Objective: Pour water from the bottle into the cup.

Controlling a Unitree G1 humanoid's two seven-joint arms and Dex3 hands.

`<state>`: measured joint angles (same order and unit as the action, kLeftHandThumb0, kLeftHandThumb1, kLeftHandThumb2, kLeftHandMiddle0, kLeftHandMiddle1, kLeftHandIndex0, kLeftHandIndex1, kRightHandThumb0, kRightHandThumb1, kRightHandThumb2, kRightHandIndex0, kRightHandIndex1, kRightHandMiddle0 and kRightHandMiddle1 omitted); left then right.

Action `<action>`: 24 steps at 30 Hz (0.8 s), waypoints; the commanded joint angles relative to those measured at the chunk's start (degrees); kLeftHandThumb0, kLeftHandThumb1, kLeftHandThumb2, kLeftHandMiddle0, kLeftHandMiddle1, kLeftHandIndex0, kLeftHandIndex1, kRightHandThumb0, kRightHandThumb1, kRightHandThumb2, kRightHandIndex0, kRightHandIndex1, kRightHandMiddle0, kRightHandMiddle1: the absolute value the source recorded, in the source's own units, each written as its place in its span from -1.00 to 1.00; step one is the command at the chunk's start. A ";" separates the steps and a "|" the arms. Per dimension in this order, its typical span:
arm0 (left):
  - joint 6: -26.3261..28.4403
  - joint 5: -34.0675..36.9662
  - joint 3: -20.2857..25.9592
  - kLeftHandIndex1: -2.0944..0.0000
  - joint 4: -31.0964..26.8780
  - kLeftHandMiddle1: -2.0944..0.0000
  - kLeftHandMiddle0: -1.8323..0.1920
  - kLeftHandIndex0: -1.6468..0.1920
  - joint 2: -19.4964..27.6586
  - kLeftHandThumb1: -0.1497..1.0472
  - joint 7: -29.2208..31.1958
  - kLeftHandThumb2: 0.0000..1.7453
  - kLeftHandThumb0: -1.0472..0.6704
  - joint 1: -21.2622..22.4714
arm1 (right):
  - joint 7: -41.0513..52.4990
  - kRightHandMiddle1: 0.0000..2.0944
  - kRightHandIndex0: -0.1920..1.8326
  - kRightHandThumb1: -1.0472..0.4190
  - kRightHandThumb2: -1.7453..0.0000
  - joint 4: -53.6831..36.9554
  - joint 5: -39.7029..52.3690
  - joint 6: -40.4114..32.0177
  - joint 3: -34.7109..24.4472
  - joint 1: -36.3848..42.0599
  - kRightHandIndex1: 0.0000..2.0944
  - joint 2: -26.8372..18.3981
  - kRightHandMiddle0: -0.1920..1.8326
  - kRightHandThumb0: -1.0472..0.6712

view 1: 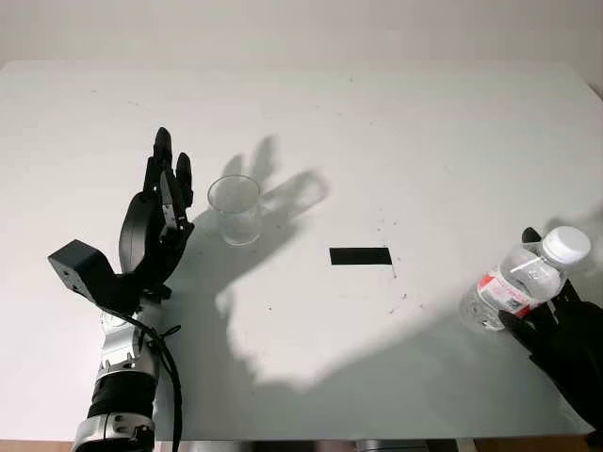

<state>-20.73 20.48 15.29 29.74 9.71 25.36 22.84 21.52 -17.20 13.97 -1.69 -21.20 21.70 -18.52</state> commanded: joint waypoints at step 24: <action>0.20 -1.10 0.33 1.00 -2.92 1.00 1.00 1.00 1.12 1.00 -0.70 -0.10 -0.65 -1.48 | -11.77 -0.83 -0.41 -0.82 0.94 7.47 -6.63 7.80 4.36 -9.58 -0.88 5.33 -0.42 -0.39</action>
<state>-20.62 19.65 15.77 27.96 10.30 24.84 21.99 10.66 -9.82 7.70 5.08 -16.91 12.71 -13.93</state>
